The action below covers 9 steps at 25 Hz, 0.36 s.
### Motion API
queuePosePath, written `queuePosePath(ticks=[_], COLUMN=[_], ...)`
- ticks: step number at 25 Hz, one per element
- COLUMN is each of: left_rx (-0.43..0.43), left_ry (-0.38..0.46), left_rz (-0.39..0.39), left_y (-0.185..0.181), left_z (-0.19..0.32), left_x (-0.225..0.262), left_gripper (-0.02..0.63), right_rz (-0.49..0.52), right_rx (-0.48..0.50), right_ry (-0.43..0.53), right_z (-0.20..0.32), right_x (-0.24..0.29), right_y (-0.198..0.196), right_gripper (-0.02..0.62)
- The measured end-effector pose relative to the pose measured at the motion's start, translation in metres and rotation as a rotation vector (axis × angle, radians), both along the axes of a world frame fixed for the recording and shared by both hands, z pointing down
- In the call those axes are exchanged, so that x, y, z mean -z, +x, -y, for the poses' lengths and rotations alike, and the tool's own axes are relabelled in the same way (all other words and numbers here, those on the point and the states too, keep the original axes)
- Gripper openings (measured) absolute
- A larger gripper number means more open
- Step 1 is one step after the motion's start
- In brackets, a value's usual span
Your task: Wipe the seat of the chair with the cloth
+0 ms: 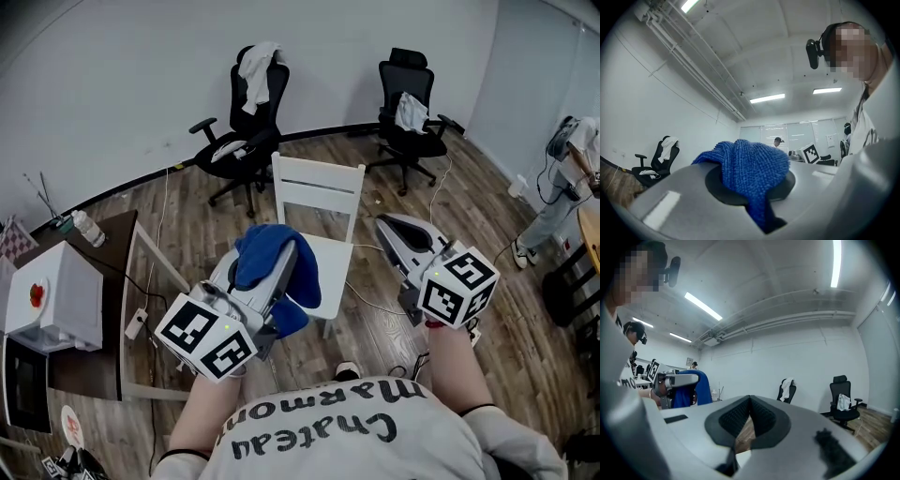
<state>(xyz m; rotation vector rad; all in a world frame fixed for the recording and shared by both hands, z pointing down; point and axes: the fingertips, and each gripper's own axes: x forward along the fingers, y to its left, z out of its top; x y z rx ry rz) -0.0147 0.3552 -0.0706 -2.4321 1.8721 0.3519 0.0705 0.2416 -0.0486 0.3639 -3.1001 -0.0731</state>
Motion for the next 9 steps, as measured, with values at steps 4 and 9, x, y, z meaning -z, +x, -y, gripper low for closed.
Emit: queuePosePath(ticks=[4, 9], left_rx=[-0.005, -0.012], left_ry=[-0.004, 0.001], left_rz=[0.006, 0.007], left_y=[0.0034, 0.0070], left_z=[-0.0026, -0.0020], left_x=[-0.0025, 0.0002], left_gripper=[0.040, 0.040], right_rz=[-0.014, -0.017], right_rx=[0.004, 0.000], right_ry=[0.010, 0.023], right_z=[-0.0049, -0.0062], right_x=[0.0002, 0.0050], right_y=[0.0002, 0.0037], right_gripper=[0.014, 0.014])
